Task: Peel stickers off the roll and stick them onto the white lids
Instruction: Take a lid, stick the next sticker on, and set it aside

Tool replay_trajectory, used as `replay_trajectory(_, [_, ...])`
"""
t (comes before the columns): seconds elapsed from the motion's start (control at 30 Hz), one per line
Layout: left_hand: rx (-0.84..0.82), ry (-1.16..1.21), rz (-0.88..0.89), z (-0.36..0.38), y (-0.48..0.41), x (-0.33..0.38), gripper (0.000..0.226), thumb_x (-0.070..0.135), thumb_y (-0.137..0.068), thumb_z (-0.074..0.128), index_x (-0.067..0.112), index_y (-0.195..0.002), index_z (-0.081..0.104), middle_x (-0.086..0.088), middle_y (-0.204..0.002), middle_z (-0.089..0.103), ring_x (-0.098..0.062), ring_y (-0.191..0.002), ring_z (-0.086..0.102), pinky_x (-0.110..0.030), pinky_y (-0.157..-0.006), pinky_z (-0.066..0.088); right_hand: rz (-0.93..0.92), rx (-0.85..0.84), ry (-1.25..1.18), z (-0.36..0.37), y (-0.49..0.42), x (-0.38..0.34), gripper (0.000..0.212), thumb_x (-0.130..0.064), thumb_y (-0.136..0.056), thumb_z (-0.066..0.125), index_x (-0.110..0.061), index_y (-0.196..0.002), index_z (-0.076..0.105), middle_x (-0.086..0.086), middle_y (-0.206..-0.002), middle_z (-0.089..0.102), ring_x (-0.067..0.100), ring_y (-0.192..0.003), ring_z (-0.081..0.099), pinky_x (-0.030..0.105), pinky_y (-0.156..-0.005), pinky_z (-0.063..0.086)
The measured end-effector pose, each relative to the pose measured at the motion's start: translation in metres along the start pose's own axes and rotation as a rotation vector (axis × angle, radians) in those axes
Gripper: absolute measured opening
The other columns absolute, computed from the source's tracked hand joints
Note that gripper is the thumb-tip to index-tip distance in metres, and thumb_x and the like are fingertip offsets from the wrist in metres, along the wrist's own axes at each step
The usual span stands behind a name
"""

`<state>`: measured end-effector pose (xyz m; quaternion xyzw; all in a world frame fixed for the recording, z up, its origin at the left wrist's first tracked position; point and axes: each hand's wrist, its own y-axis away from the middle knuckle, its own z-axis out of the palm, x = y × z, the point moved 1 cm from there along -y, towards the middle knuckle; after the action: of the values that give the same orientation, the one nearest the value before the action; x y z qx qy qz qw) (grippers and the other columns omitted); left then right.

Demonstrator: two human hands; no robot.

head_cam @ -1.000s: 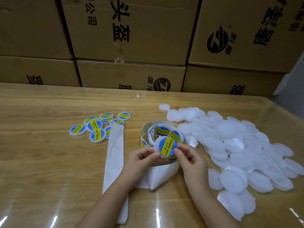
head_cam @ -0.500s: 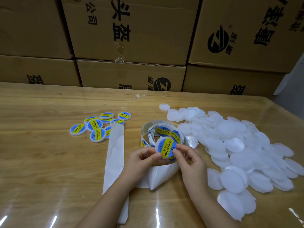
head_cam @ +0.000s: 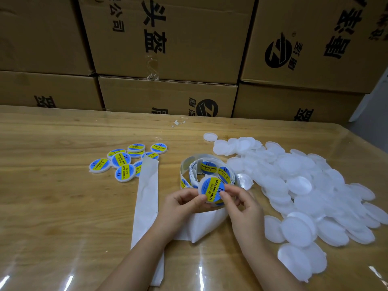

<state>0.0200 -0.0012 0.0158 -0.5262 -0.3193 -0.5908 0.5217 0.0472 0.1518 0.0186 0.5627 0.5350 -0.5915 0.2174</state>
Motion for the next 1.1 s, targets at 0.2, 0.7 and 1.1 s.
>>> replay_trajectory(0.2, [0.019,-0.057,0.011,0.000,0.000,-0.001,0.013,0.017,-0.074,0.067,0.008,-0.081,0.074,-0.005,-0.077,0.075,-0.008,-0.071,0.070,-0.012,-0.063,0.049,-0.056,0.016,0.067,0.000,0.000,0.002,0.039,-0.016,-0.080,0.073,-0.053,-0.078,0.062,0.001,-0.080,0.066,0.011,-0.069,0.050,0.015,-0.066,0.042])
replay_trajectory(0.7, [0.038,-0.166,0.052,0.001,0.002,0.001,0.017,-0.001,-0.082,0.065,0.012,-0.074,0.073,0.004,-0.070,0.072,0.002,-0.065,0.064,-0.009,-0.062,0.046,-0.339,0.160,0.531,0.004,0.007,-0.007,0.016,-0.028,-0.080,0.063,-0.020,-0.089,0.073,-0.012,-0.068,0.065,0.022,-0.066,0.057,0.035,-0.074,0.029])
replay_trajectory(1.1, [0.059,-0.095,-0.078,-0.008,0.000,0.000,0.016,0.033,-0.075,0.068,0.018,-0.072,0.073,0.001,-0.069,0.071,-0.004,-0.062,0.061,-0.018,-0.063,0.050,-0.347,0.173,0.504,0.000,0.000,-0.006,0.037,-0.031,-0.088,0.044,-0.024,-0.115,0.069,0.001,-0.092,0.057,0.019,-0.084,0.057,0.035,-0.080,0.029])
